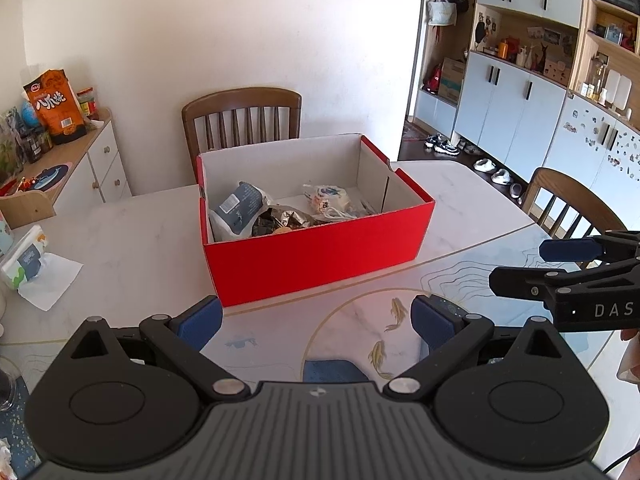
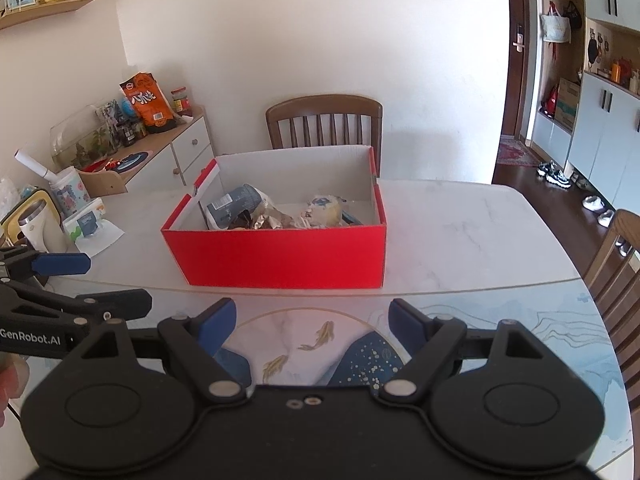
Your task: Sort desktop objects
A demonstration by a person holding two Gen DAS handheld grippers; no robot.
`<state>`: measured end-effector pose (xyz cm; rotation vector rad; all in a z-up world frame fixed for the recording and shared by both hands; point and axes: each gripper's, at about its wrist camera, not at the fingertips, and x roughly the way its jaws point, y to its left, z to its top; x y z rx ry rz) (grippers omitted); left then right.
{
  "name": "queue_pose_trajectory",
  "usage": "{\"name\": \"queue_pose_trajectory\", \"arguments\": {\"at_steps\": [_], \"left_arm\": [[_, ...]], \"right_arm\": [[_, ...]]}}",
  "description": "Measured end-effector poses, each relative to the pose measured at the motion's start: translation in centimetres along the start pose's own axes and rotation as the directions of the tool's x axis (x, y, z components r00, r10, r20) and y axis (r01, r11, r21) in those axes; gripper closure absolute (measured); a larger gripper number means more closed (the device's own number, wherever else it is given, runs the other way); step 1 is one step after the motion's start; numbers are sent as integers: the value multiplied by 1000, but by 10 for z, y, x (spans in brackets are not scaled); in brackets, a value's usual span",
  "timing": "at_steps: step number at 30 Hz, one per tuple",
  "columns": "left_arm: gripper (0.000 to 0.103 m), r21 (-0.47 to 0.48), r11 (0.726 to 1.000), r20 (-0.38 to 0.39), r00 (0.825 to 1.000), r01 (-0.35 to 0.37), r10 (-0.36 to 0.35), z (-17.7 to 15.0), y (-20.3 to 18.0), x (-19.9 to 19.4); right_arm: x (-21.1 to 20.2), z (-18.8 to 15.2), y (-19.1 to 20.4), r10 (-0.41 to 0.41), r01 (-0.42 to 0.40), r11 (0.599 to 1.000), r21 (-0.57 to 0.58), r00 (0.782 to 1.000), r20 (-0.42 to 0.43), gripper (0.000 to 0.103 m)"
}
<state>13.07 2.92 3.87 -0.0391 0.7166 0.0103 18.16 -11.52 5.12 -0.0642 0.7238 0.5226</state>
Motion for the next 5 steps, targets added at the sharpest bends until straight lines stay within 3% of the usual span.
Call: {"name": "queue_pose_trajectory", "arguments": {"at_steps": [5], "left_arm": [[2, 5, 1000, 4, 1000, -14, 14, -1, 0, -1]], "right_arm": [[1, -4, -4, -9, 9, 1000, 21, 1000, -12, 20]]}}
